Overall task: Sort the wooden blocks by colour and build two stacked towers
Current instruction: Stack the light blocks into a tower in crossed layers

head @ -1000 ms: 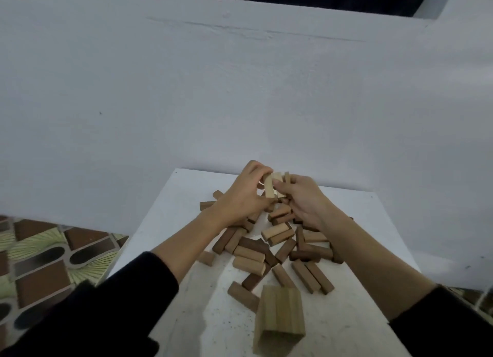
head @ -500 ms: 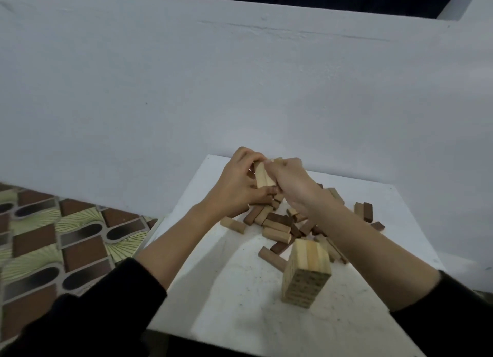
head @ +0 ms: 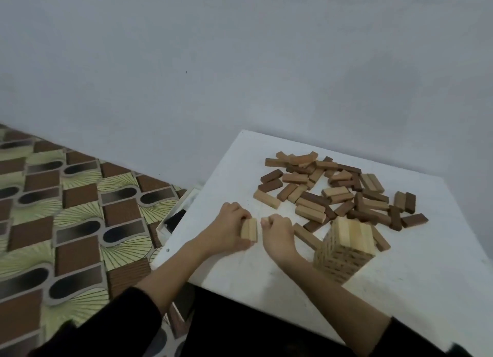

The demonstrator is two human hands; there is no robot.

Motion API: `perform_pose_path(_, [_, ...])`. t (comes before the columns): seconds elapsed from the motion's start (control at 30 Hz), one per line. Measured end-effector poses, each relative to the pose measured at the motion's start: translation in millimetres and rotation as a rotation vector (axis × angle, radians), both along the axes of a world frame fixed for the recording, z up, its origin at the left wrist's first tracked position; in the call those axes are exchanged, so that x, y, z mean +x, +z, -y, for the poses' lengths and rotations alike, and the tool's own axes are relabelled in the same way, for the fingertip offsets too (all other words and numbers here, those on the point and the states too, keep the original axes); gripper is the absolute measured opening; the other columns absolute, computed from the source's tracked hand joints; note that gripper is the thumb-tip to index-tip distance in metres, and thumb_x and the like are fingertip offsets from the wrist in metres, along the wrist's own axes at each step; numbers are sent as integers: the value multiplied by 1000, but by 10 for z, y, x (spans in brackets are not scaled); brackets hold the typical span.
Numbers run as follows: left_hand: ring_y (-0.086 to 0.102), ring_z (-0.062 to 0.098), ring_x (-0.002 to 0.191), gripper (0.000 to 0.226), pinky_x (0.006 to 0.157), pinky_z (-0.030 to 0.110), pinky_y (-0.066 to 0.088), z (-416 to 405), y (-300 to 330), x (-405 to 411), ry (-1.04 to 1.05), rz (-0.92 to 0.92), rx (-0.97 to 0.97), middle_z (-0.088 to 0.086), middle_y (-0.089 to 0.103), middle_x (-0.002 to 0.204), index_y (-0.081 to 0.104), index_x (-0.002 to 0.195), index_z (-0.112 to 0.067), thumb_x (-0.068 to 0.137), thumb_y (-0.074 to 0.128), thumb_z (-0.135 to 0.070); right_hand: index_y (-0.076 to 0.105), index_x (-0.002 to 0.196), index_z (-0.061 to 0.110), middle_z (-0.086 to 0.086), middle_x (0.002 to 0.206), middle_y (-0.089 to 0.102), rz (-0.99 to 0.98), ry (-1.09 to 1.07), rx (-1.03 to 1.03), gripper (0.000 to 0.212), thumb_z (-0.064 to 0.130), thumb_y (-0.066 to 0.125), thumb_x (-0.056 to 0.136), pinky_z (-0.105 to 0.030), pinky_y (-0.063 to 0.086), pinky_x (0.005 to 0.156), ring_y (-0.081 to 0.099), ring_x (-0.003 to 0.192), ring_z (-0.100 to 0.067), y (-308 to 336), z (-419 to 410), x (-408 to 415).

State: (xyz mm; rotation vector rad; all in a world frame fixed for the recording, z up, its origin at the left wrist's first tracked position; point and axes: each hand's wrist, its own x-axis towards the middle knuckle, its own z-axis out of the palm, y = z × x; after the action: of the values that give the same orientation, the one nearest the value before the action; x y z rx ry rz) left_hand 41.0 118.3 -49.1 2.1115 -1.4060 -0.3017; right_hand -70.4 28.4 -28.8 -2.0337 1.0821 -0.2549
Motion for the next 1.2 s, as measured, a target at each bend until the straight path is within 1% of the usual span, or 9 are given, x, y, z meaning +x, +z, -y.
perform_pose_path(0.27, [41,6,93,60,73,10,31,-11,19,80,-2,-131,95,-9,44,107,53,119,-18,69,82,-37,53,119,2,-10,117,48,61,-47,-72,26,13,48,96,-23,36,79,48,101,-21,-58,55,11])
perform_pose_path(0.37, [50,7,91,35,72,3,36,-56,51,131,76,-192,3,-7,49,109,56,118,-15,87,66,-27,54,120,3,-10,118,50,66,-63,-107,27,8,39,98,-20,34,77,45,100,-17,-84,90,-16])
perform_pose_path(0.5, [46,9,99,42,77,1,35,-100,0,193,44,-128,27,-6,46,109,58,121,-11,81,62,1,55,113,3,-10,104,53,123,-74,49,29,-5,36,93,-21,37,67,48,87,-15,-150,104,11])
perform_pose_path(0.57, [43,7,100,49,76,1,36,-85,-2,192,21,-129,46,-7,46,112,56,123,-12,77,67,-2,57,102,5,-6,91,51,257,-116,205,21,-1,40,92,-20,37,63,47,80,-14,-164,89,53])
perform_pose_path(0.77, [34,3,108,64,84,-5,23,-57,25,201,-35,-94,17,-2,48,127,50,131,-12,73,76,-10,59,81,10,-4,77,51,303,-141,222,23,9,40,94,-25,41,69,47,72,-15,-180,114,127])
perform_pose_path(0.83, [30,0,113,69,87,-7,19,-63,34,177,-69,-113,13,-4,47,131,46,135,-13,73,77,-12,59,87,12,-4,83,57,300,-71,207,23,0,40,92,-23,45,71,52,77,-15,-180,113,114])
perform_pose_path(0.97, [35,1,110,73,86,-6,21,-53,24,87,-83,-198,-18,-10,49,119,44,136,-12,71,77,-8,56,103,22,-9,103,62,284,42,116,54,-19,32,77,-32,51,81,58,96,-23,-210,87,105])
perform_pose_path(1.07, [38,2,103,76,84,-5,22,-45,-25,72,-35,-210,-44,-8,53,117,41,138,-13,71,78,-12,56,119,11,-5,106,60,326,52,131,49,-18,38,83,-28,46,82,55,93,-20,-161,95,110])
perform_pose_path(1.2, [37,0,100,77,83,-4,24,-41,-55,83,5,-201,-58,-9,52,112,41,138,-15,71,79,-15,50,129,12,-3,116,53,320,89,82,47,-11,41,88,-20,35,83,47,99,-13,-175,126,91])
